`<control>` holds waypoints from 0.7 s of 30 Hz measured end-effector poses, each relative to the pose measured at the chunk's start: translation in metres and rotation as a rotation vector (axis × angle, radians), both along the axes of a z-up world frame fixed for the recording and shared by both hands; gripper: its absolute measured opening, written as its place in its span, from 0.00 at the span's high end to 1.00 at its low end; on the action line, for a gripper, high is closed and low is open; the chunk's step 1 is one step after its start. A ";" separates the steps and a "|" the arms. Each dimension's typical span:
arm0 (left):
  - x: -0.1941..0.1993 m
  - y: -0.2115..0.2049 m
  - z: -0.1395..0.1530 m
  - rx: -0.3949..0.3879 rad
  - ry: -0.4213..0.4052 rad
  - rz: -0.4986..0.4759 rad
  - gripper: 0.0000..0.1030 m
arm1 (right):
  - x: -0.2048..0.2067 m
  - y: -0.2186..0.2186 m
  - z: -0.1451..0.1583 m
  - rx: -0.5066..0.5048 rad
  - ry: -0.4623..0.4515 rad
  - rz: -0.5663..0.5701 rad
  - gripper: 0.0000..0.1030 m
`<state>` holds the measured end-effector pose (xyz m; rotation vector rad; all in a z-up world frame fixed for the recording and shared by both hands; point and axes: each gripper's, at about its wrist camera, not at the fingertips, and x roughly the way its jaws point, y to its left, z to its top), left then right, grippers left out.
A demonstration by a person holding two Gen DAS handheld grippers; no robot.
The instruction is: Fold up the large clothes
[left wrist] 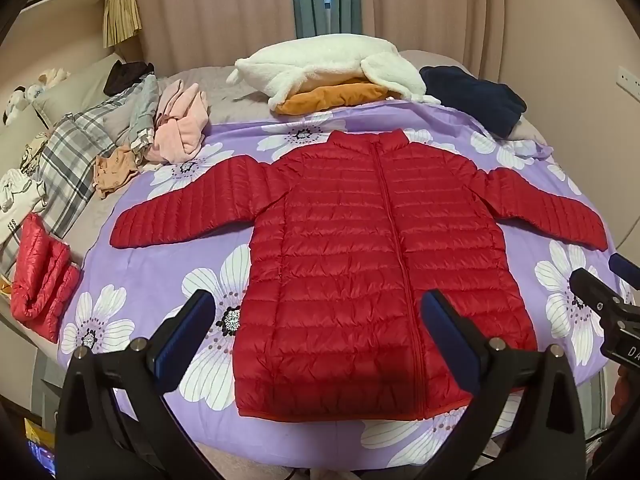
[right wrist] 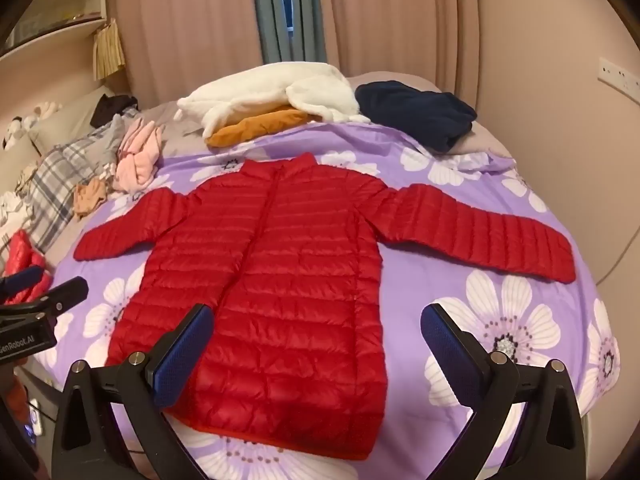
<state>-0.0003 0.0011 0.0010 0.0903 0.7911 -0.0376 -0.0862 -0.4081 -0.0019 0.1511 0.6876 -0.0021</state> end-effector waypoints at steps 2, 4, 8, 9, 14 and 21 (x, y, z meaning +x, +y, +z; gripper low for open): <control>-0.001 -0.001 -0.001 -0.002 -0.001 -0.003 0.00 | 0.000 0.000 0.000 0.003 0.002 0.002 0.01; -0.001 -0.002 -0.001 -0.001 -0.001 -0.002 0.00 | -0.002 0.003 0.001 0.005 0.003 0.003 0.01; -0.002 -0.005 0.000 -0.002 -0.001 -0.005 0.00 | -0.018 0.012 0.007 0.005 0.003 0.001 0.01; -0.002 -0.007 0.001 -0.002 -0.002 -0.006 0.00 | -0.020 0.014 0.007 0.006 0.004 0.001 0.01; -0.001 0.001 -0.004 -0.006 -0.003 0.000 0.00 | -0.015 0.014 0.005 0.006 0.008 0.002 0.01; 0.002 0.002 -0.003 -0.004 -0.006 0.001 0.00 | -0.010 0.011 0.000 0.008 0.010 0.003 0.01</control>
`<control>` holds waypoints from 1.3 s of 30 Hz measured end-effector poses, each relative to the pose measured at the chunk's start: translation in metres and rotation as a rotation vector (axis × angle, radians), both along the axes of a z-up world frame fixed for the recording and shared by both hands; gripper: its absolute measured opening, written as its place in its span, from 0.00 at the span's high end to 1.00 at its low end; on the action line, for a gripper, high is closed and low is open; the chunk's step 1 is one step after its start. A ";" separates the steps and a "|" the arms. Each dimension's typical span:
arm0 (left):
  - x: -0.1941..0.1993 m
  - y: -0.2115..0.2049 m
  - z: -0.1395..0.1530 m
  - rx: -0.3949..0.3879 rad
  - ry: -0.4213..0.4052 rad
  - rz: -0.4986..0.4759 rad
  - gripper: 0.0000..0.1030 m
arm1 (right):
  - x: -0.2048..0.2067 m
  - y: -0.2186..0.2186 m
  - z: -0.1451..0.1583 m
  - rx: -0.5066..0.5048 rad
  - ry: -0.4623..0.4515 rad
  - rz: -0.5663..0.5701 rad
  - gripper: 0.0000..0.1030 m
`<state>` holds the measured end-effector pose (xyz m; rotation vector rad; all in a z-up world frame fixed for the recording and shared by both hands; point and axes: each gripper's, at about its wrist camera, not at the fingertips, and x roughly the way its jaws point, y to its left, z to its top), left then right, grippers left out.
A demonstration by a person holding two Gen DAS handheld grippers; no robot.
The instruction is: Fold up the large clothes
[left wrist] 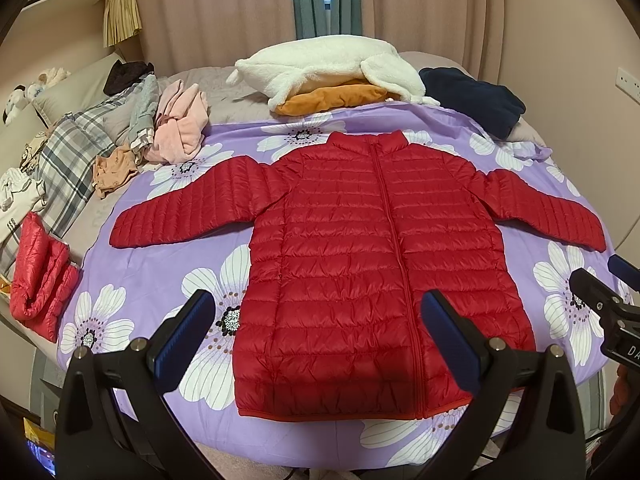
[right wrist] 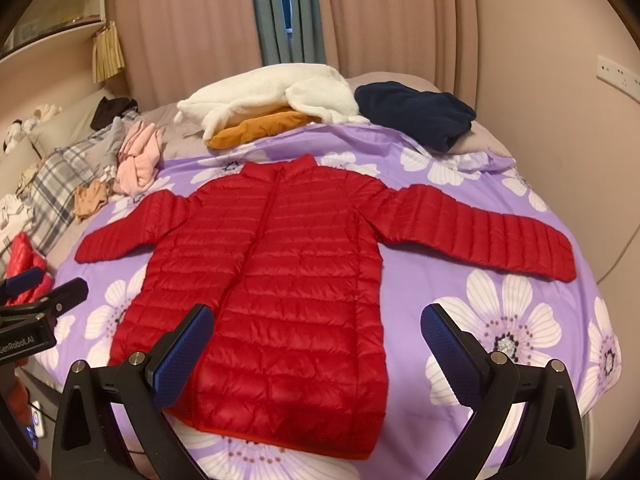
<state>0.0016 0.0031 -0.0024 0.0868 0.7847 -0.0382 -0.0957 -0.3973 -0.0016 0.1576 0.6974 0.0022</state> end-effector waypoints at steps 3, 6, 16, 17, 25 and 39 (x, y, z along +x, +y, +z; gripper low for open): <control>0.003 0.001 -0.001 0.001 -0.002 0.002 0.00 | 0.002 0.000 -0.001 0.000 0.000 -0.001 0.01; 0.006 0.004 -0.002 0.000 -0.002 0.001 0.00 | 0.003 -0.001 -0.003 0.001 0.000 0.001 0.01; 0.011 0.008 -0.003 0.001 0.000 0.003 0.00 | 0.006 0.001 -0.004 0.002 0.000 -0.003 0.01; 0.011 0.008 -0.003 0.003 -0.002 0.004 0.00 | 0.006 0.001 -0.003 0.004 0.000 -0.005 0.01; 0.014 0.010 -0.004 0.002 0.003 0.004 0.00 | 0.006 0.002 -0.003 0.010 0.001 -0.007 0.01; 0.021 0.003 -0.012 0.005 0.009 -0.001 0.00 | 0.005 0.000 -0.004 0.029 0.021 -0.018 0.01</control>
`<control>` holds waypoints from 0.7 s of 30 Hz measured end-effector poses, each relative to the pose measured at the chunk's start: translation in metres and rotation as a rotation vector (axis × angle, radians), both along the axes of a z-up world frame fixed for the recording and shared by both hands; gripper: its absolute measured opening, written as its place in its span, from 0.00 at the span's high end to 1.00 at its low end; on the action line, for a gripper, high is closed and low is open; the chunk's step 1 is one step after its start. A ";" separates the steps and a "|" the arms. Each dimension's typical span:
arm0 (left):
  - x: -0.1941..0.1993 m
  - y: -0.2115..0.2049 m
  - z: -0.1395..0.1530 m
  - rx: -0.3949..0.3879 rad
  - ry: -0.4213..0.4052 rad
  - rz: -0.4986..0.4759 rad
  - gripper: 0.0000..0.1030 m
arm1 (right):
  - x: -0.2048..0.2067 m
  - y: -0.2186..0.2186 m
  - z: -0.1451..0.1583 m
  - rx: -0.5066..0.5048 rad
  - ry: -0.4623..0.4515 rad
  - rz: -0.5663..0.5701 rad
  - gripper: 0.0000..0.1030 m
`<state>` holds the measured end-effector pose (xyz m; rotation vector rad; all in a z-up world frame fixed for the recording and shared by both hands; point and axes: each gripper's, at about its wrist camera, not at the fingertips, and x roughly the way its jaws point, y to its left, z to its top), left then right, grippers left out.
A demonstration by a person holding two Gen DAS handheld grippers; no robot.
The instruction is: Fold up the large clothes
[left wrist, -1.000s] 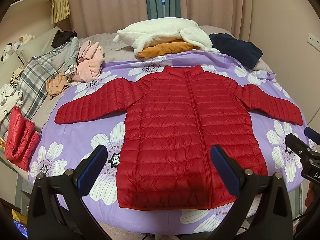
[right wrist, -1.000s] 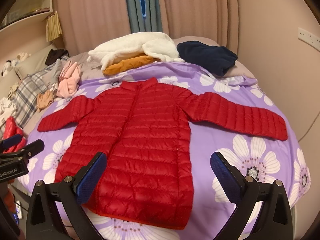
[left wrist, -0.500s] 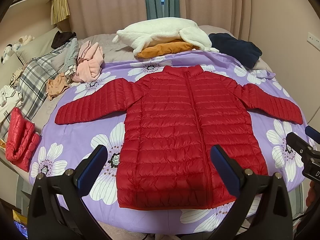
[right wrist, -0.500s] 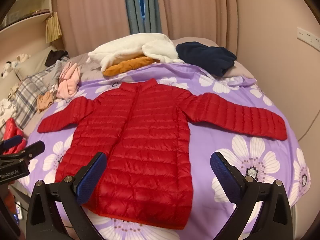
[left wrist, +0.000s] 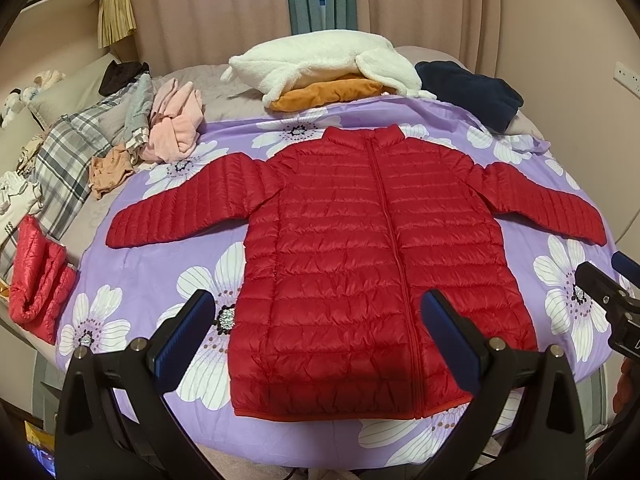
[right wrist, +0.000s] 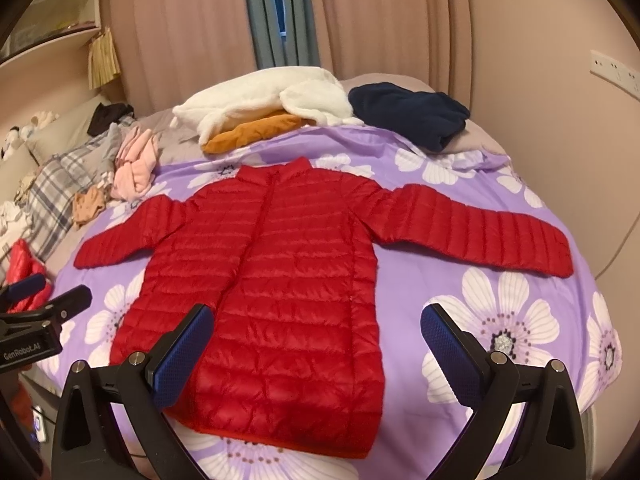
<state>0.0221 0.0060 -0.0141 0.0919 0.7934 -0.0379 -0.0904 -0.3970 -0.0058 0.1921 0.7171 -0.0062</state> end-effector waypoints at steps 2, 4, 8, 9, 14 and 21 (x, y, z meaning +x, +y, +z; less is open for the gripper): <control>0.005 0.001 -0.006 -0.024 0.015 0.001 0.00 | 0.007 -0.009 -0.003 0.024 0.012 -0.002 0.01; 0.011 0.004 -0.013 -0.055 0.035 0.004 0.00 | 0.009 -0.014 -0.006 0.048 0.018 -0.001 0.01; 0.022 0.007 -0.022 -0.134 0.092 -0.002 0.00 | 0.015 -0.031 -0.015 0.148 -0.001 0.023 0.01; 0.025 0.008 -0.025 -0.173 0.101 -0.014 0.00 | 0.016 -0.035 -0.017 0.181 -0.010 0.027 0.01; 0.045 0.013 -0.043 -0.376 0.142 -0.067 0.00 | 0.025 -0.074 -0.051 0.397 -0.005 -0.022 0.01; 0.075 0.014 -0.071 -0.468 0.218 -0.069 0.00 | 0.035 -0.169 -0.117 0.568 -0.014 -0.292 0.01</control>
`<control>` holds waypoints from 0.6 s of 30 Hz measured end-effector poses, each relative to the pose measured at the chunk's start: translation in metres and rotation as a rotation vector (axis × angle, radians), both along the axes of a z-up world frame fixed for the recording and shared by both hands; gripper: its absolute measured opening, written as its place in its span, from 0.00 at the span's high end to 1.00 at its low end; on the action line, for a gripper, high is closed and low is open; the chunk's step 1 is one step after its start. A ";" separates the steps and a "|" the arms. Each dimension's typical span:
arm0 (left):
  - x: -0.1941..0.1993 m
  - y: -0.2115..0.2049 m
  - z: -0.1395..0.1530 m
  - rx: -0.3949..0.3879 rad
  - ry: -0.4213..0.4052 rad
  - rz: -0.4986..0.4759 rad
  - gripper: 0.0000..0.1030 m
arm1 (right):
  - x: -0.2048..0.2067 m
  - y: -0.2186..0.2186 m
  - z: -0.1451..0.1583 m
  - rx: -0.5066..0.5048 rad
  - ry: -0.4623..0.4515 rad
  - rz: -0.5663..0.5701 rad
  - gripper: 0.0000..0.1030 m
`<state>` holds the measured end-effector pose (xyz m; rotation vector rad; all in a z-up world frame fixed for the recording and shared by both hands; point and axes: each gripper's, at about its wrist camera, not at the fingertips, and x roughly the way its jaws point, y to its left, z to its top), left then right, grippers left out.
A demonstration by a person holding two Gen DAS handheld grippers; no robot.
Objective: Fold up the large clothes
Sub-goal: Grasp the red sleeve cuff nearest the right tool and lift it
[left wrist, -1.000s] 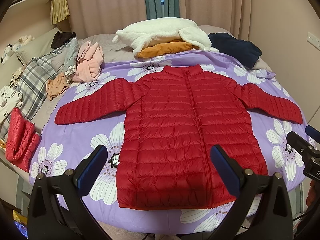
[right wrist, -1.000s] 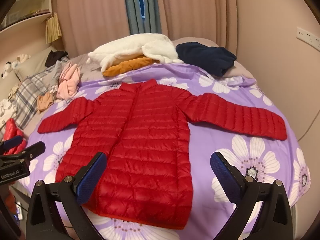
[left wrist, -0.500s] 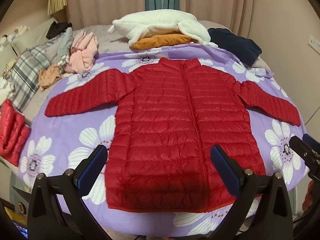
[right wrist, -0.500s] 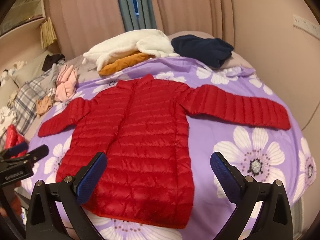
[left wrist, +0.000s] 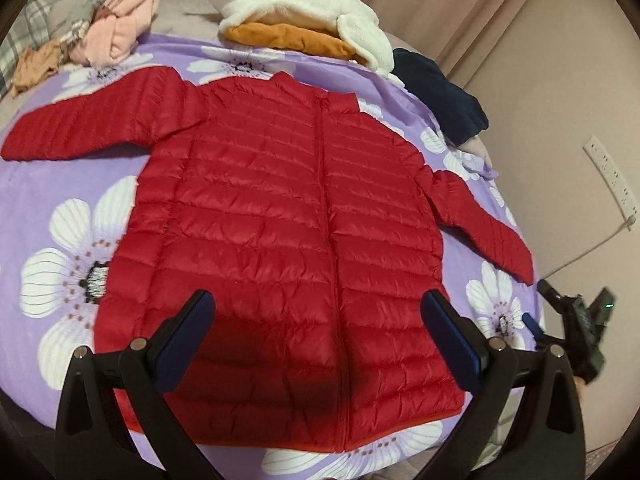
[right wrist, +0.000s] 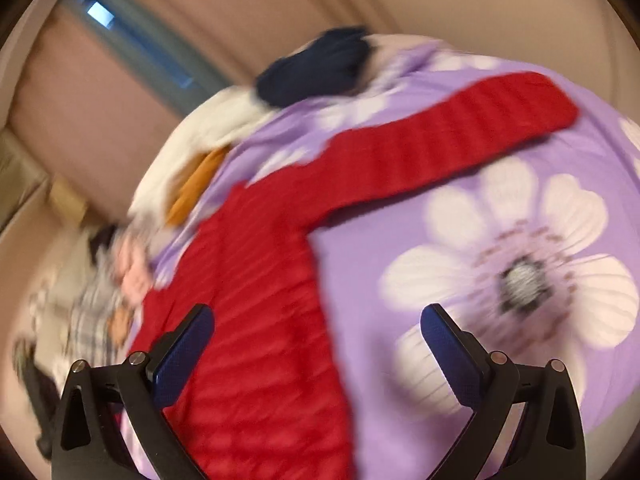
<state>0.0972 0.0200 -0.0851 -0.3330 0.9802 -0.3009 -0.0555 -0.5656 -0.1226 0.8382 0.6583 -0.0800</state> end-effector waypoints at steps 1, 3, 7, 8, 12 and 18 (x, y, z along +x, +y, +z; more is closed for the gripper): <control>0.001 0.005 -0.008 0.020 0.064 0.000 0.00 | 0.002 -0.012 -0.008 0.026 0.007 -0.029 0.01; 0.005 0.007 -0.015 0.019 0.101 -0.003 0.00 | 0.008 -0.039 -0.026 0.084 0.004 -0.089 0.01; 0.019 0.003 -0.022 0.023 0.089 -0.002 0.00 | 0.027 -0.076 -0.048 0.139 0.020 -0.202 0.01; 0.022 0.003 -0.024 0.028 0.089 0.000 0.00 | 0.032 -0.082 -0.052 0.153 0.016 -0.217 0.01; 0.035 0.001 -0.032 0.041 0.088 0.015 0.00 | 0.053 -0.106 -0.064 0.218 -0.001 -0.277 0.01; 0.053 -0.003 -0.038 0.041 0.084 0.020 0.00 | 0.088 -0.122 -0.074 0.275 -0.072 -0.348 0.03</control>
